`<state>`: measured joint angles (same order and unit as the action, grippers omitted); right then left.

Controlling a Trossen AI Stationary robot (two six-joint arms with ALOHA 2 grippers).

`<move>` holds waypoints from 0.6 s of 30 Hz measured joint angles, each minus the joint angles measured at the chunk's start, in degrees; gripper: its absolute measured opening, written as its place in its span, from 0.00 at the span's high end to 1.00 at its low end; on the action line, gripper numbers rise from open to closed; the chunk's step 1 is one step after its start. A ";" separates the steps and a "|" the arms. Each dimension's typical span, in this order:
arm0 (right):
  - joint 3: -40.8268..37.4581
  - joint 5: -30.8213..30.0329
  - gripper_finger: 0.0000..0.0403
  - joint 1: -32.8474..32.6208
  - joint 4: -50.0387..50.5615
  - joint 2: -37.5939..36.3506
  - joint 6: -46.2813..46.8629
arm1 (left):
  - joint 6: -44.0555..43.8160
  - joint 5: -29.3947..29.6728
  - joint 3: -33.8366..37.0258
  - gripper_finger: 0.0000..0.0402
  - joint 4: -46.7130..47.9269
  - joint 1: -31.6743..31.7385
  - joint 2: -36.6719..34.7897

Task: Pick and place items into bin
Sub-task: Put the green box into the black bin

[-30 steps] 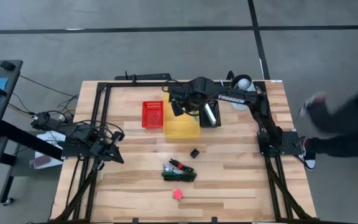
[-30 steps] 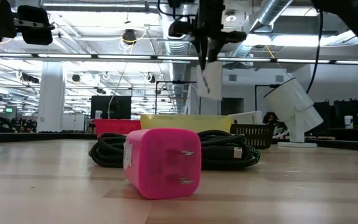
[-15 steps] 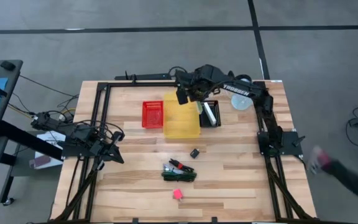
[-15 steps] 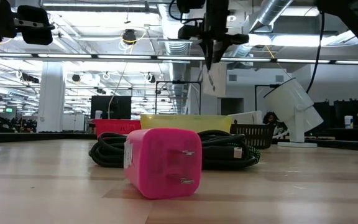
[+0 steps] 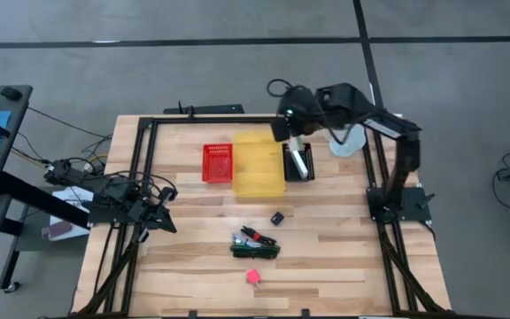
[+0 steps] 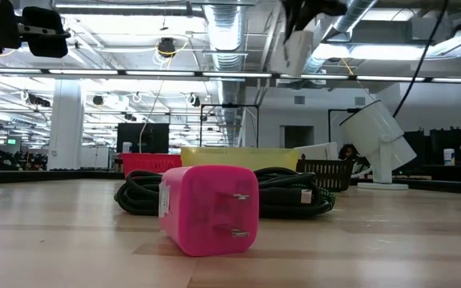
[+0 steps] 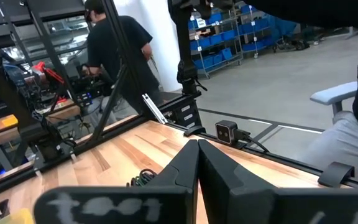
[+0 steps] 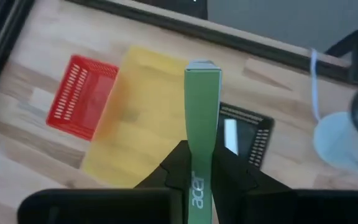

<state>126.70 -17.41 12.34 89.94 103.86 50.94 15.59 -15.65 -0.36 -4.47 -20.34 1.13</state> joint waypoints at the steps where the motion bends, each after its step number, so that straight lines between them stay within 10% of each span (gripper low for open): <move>1: -1.95 -0.32 0.91 -0.34 -0.04 -1.43 0.01 | -0.08 -0.01 -0.02 1.00 0.00 0.02 0.00; 18: -34.89 -0.09 0.90 -5.70 -11.90 -12.82 2.06 | -0.27 -0.01 -0.01 1.00 0.00 0.00 0.00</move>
<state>91.81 -17.50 6.64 78.04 91.04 53.00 15.32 -15.66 -0.37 -4.47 -20.34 1.13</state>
